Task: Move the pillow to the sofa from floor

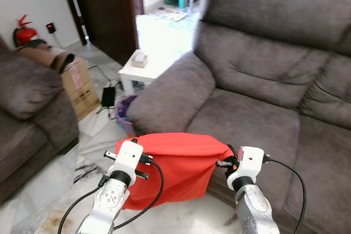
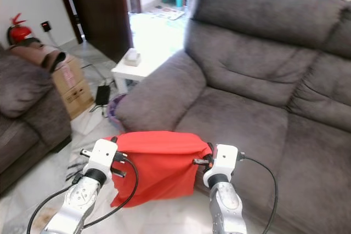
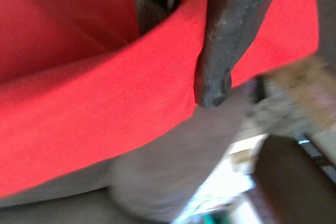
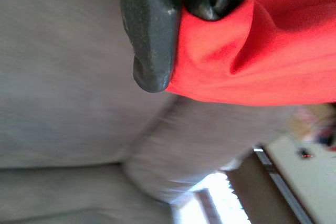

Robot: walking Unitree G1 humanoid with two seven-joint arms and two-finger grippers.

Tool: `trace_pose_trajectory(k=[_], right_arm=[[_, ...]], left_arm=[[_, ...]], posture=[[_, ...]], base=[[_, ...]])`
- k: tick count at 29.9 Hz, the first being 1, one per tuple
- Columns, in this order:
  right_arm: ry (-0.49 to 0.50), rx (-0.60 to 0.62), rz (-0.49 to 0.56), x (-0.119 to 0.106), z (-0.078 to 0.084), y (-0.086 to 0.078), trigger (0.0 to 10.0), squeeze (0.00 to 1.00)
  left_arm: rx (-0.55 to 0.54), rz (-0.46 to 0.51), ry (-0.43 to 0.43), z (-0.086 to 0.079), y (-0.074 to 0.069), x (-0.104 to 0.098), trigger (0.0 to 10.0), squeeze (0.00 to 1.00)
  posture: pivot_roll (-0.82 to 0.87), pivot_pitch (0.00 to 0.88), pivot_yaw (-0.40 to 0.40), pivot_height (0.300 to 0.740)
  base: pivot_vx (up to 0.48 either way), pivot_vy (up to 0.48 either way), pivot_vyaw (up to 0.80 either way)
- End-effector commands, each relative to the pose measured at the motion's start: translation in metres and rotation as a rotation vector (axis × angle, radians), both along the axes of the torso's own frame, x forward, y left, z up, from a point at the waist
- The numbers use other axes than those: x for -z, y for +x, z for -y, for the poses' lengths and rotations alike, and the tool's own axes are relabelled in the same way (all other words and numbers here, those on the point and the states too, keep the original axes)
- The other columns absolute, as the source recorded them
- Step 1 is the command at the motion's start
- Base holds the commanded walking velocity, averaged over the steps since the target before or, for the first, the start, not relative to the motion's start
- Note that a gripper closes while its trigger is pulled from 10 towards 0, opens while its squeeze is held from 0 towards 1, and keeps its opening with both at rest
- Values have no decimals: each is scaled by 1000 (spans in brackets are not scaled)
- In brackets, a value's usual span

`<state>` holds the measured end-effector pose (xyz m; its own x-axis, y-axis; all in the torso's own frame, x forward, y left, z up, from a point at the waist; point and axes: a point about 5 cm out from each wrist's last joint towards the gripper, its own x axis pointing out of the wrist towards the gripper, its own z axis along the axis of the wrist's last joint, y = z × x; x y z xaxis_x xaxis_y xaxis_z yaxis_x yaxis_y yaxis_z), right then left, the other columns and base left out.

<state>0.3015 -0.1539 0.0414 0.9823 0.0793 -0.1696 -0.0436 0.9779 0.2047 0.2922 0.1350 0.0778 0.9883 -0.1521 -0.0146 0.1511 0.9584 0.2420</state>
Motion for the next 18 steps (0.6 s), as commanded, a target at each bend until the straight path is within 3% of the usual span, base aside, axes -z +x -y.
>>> trace_pose_trajectory(k=[1,18], right_arm=[[4,108,39,-8,18,3,10000,0],[-22,142,16,-5,23,1,10000,0]], left_arm=[[-36,90,-17,-12,4,-16,10000,0],[-27,88,-39,-12,4,-16,10000,0]], posture=[[78,89,17,740],[79,89,12,740]], base=[[0,0,-800],[0,0,-800]])
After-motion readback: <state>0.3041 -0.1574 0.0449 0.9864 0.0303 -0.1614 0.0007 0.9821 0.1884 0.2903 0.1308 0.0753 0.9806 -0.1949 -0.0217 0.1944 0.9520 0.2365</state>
